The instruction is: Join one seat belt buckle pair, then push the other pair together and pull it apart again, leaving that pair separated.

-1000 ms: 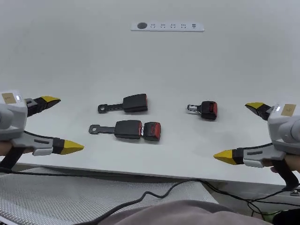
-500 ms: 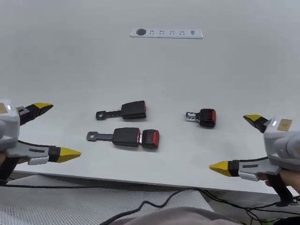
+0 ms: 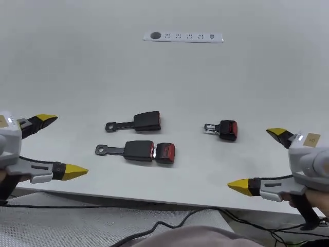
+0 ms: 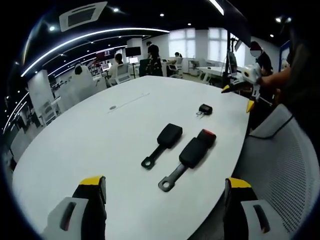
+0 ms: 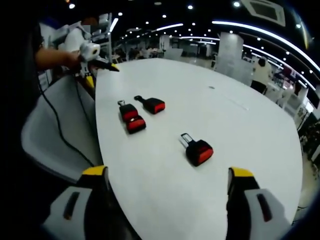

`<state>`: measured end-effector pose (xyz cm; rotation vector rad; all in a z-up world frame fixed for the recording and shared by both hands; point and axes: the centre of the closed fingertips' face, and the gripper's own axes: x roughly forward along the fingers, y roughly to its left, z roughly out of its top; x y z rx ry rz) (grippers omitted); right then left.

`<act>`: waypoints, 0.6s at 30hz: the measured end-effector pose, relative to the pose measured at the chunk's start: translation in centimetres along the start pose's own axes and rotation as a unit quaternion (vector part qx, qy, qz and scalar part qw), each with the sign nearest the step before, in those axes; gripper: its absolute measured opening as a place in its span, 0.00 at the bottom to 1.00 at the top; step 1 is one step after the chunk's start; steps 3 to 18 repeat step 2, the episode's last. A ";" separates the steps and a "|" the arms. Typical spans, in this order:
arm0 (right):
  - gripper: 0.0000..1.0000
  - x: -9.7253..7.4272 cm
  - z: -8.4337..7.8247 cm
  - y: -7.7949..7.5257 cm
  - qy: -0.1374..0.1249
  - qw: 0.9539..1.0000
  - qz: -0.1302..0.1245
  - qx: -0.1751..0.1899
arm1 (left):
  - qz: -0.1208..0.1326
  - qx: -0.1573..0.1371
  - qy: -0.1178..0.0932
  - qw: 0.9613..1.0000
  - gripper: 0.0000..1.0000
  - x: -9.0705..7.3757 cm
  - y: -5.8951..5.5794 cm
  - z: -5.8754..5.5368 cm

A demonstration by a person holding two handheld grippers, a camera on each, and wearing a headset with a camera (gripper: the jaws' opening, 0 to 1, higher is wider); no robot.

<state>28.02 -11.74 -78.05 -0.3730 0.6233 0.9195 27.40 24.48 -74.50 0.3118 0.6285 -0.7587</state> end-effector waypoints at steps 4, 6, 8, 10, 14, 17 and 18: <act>1.00 0.0 -0.1 0.1 0.001 1.000 0.001 0.000 | 0.002 0.002 -0.002 1.000 1.00 -0.1 0.1 0.0; 1.00 0.0 -0.1 0.1 0.001 1.000 0.001 0.000 | 0.002 0.002 -0.002 1.000 1.00 -0.1 0.1 0.0; 1.00 0.0 -0.1 0.1 0.001 1.000 0.001 0.000 | 0.002 0.002 -0.002 1.000 1.00 -0.1 0.1 0.0; 1.00 0.0 -0.1 0.1 0.001 1.000 0.001 0.000 | 0.002 0.002 -0.002 1.000 1.00 -0.1 0.1 0.0; 1.00 0.0 -0.1 0.1 0.001 1.000 0.001 0.000 | 0.002 0.002 -0.002 1.000 1.00 -0.1 0.1 0.0; 1.00 0.0 -0.1 0.1 0.001 1.000 0.001 0.000 | 0.002 0.002 -0.002 1.000 1.00 -0.1 0.1 0.0; 1.00 0.0 -0.1 0.1 0.001 1.000 0.001 0.000 | 0.002 0.002 -0.002 1.000 1.00 -0.1 0.1 0.0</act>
